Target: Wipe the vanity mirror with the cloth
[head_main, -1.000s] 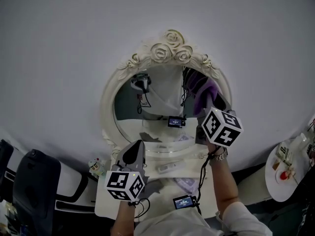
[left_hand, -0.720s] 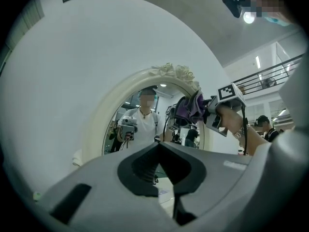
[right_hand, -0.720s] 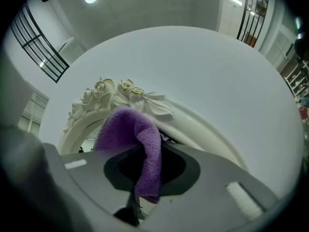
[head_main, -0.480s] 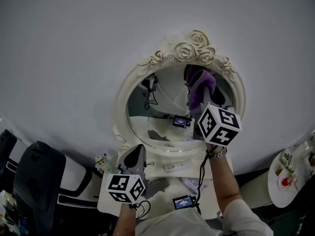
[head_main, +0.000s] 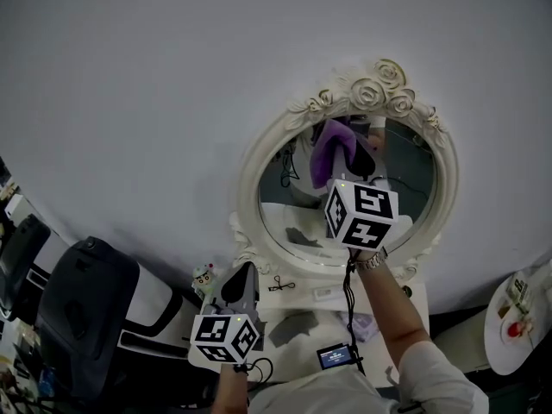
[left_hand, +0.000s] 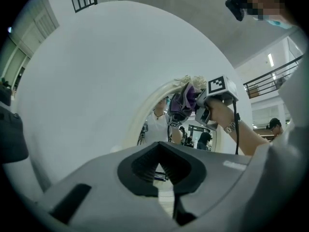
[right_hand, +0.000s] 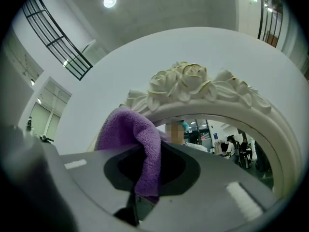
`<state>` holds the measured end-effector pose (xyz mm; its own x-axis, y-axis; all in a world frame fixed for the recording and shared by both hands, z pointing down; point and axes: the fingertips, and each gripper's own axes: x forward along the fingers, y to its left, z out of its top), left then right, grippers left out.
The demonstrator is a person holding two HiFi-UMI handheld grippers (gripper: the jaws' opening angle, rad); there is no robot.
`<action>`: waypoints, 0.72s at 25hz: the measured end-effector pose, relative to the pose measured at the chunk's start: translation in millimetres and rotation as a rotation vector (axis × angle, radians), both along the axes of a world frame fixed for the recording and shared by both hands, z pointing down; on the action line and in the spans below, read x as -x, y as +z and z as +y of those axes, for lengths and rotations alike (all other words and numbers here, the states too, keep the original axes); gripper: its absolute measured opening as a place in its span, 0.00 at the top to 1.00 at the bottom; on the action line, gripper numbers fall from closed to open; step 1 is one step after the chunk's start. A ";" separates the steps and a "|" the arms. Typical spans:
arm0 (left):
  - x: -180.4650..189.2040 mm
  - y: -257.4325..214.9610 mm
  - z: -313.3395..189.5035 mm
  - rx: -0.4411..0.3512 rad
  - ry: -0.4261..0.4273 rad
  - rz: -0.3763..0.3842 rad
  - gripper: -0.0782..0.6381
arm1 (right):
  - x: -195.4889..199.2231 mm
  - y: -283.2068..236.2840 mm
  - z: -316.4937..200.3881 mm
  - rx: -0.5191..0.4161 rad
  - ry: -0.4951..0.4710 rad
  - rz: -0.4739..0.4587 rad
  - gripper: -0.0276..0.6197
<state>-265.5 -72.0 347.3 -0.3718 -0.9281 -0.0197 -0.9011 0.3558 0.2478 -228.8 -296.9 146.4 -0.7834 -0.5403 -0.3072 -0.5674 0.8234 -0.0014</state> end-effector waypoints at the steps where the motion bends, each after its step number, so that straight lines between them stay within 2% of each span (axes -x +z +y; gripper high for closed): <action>1: 1.0 1.1 3.6 0.000 -0.006 0.003 0.89 | 7.1 1.1 5.2 -0.007 -0.008 0.009 0.86; 6: -3.3 4.6 11.1 0.000 -0.006 0.007 0.89 | 31.8 6.9 24.4 -0.013 -0.031 0.036 0.86; 11: -16.4 1.7 -4.4 0.004 0.053 -0.005 0.89 | 40.3 12.1 34.3 -0.015 -0.113 0.069 0.86; 14: -27.9 4.9 -20.2 0.015 0.093 -0.003 0.89 | 19.7 16.0 36.3 -0.023 -0.140 0.024 0.86; 18: -42.7 6.9 -49.6 0.027 0.167 -0.001 0.89 | -27.0 25.4 17.8 -0.043 -0.058 0.011 0.86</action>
